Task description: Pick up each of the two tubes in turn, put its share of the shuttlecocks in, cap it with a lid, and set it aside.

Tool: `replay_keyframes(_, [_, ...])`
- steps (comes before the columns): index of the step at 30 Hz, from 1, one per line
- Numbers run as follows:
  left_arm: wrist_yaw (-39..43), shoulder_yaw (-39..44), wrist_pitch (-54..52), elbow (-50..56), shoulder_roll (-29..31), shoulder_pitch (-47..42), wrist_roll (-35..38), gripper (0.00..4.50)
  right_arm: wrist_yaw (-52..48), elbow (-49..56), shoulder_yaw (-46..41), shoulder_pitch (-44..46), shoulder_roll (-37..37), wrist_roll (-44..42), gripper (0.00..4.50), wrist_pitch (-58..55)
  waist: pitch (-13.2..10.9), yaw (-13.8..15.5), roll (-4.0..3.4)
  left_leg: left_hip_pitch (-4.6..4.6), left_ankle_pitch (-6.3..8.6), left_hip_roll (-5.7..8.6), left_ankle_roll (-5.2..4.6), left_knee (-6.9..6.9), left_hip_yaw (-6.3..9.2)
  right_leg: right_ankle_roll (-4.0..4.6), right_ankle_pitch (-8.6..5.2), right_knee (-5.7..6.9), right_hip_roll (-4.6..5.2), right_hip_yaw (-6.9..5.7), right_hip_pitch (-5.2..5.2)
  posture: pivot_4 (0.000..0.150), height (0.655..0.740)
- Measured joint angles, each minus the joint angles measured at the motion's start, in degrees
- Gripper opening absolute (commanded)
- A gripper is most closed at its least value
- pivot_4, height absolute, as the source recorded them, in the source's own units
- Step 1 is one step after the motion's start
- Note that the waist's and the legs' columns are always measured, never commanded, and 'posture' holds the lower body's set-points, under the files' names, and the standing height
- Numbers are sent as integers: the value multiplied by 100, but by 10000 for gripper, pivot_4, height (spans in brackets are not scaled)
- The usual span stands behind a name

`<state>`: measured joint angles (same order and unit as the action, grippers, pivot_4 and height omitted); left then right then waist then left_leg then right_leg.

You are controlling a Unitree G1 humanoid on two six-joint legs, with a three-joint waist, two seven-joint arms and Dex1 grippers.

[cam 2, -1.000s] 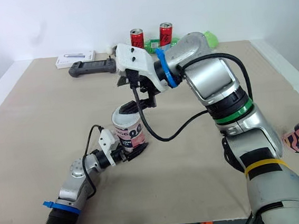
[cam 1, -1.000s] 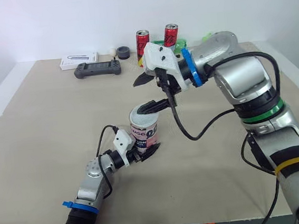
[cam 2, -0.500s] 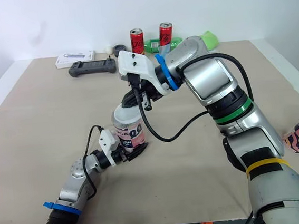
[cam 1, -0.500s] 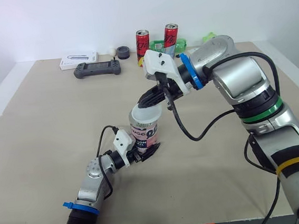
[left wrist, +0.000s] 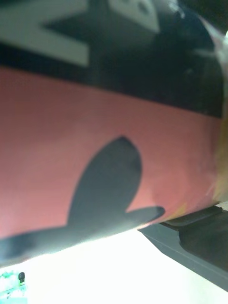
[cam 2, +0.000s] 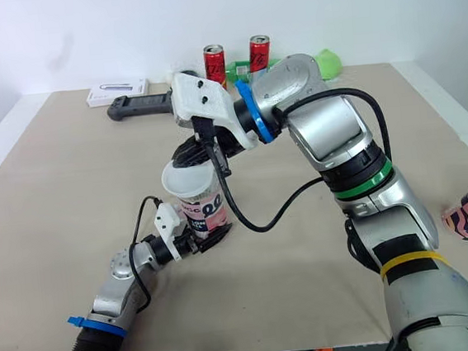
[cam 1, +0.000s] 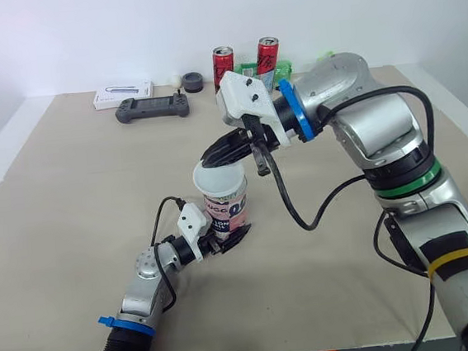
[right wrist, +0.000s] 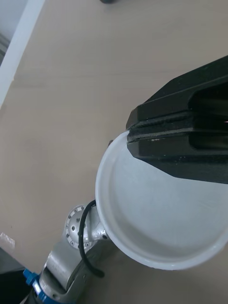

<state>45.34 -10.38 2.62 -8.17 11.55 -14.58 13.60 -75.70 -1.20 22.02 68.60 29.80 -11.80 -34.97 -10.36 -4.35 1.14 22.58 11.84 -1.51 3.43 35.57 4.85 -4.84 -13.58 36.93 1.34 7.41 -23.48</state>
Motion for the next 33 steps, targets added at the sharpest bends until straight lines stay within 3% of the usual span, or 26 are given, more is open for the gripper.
replay_keyframes(14, [10, 1, -1, -6, 7, -8, 2, 35718, 213, -25, 2, -294, 30, 212, 265, 860, 0, 0, 0, 0, 0, 0, 0, 0, 0, 1, 0, 0, 0, 0, 1, 1500, 7400])
replay_keyframes(33, [13, -3, -3, 1, 20, -10, 2, 35718, 194, 189, 6, -511, 156, 373, 265, 1160, 0, 0, 0, -1, 0, -1, 0, -1, -1, 4, -2, 0, 0, 0, 1, 1500, 7400])
